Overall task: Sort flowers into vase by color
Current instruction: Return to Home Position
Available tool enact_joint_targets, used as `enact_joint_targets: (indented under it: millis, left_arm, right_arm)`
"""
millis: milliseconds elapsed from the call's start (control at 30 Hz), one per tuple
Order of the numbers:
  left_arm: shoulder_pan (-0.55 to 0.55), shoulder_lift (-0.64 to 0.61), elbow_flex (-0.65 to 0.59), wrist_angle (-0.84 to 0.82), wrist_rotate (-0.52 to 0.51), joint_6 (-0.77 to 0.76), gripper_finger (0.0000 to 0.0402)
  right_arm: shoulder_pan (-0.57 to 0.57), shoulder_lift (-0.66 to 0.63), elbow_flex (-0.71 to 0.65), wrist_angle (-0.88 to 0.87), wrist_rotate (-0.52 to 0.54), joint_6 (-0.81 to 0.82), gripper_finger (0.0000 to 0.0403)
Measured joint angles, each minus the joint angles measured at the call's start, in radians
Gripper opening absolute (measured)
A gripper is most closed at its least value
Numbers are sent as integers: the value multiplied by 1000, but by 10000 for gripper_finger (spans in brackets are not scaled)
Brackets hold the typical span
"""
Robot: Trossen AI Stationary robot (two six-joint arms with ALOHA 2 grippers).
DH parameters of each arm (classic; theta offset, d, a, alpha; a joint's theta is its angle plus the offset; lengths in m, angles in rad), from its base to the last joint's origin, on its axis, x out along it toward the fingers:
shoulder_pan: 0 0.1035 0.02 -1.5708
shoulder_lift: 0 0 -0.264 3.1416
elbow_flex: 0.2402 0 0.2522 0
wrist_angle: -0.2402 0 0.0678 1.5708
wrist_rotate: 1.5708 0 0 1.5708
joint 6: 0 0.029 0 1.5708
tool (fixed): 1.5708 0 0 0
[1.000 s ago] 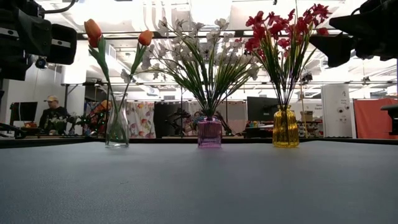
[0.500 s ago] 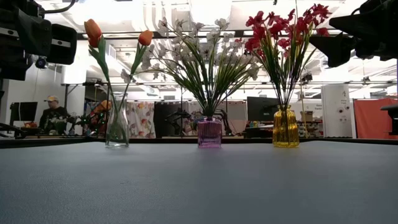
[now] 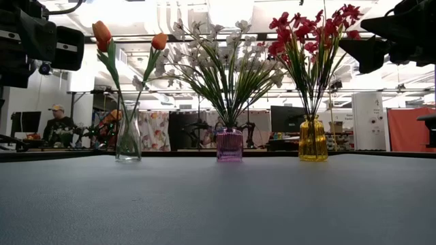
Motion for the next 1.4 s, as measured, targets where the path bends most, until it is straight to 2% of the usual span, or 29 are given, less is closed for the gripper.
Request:
enact_joint_targets:
  millis: [1400]
  left_arm:
    - [0, 0, 0, 0, 0, 0, 212]
  right_arm:
    - [0, 0, 0, 0, 0, 0, 325]
